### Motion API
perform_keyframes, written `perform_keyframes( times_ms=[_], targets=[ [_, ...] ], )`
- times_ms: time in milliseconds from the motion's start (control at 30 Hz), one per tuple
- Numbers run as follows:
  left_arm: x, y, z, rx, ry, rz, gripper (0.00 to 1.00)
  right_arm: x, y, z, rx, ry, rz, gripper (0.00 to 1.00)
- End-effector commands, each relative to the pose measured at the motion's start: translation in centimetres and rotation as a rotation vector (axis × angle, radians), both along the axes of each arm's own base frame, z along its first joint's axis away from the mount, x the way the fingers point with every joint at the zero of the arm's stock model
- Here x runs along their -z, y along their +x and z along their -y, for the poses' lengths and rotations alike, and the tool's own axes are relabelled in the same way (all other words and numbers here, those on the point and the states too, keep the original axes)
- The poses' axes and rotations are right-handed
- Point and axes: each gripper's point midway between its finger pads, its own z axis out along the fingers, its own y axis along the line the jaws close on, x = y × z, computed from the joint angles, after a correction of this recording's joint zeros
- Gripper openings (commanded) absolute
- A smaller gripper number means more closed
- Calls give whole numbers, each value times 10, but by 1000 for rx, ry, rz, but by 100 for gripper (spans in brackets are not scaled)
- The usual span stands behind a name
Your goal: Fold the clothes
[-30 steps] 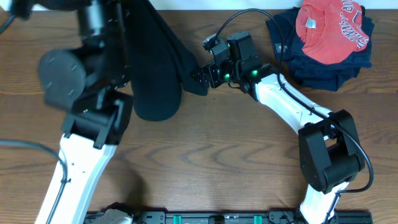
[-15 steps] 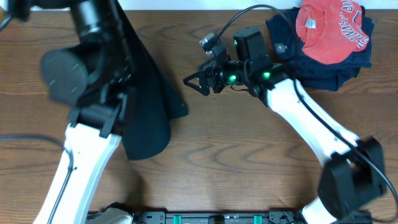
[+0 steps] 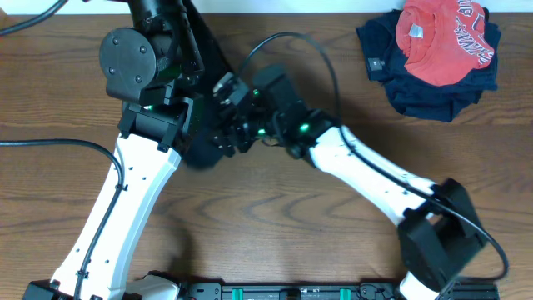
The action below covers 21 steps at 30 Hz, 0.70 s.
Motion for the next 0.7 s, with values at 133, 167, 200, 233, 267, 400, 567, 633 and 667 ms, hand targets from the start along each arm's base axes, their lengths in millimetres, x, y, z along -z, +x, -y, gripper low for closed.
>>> perform_keyframes(
  times_ms=[133,167,200,233,267,400,567,633,667],
  targets=[
    [-27,-34,-18,-41,-35,44,6,24,46,2,201,-24,61,90],
    [-26,-34,-18,-41,-32,37,6,25,52,3,234,-22,67,93],
    [-26,-34,-18,-41,-30,30,6,29,60,6,281,-24,66,95],
    [-25,-34,-18,-41,-27,23,6,31,67,9,325,-27,70,96],
    [-24,-33,-18,-42,-25,18,6,34,72,11,362,-31,70,97],
    [-22,-32,-19,-48,-26,7,6,41,89,22,467,-49,93,98],
    [-17,-29,-18,-48,-15,-19,6,41,94,21,484,-36,108,44],
    [-15,-27,-17,-49,-9,-34,6,40,94,21,490,-30,100,9],
    [-13,-27,-18,-55,-12,-40,6,41,94,22,494,-32,93,1]
  ],
)
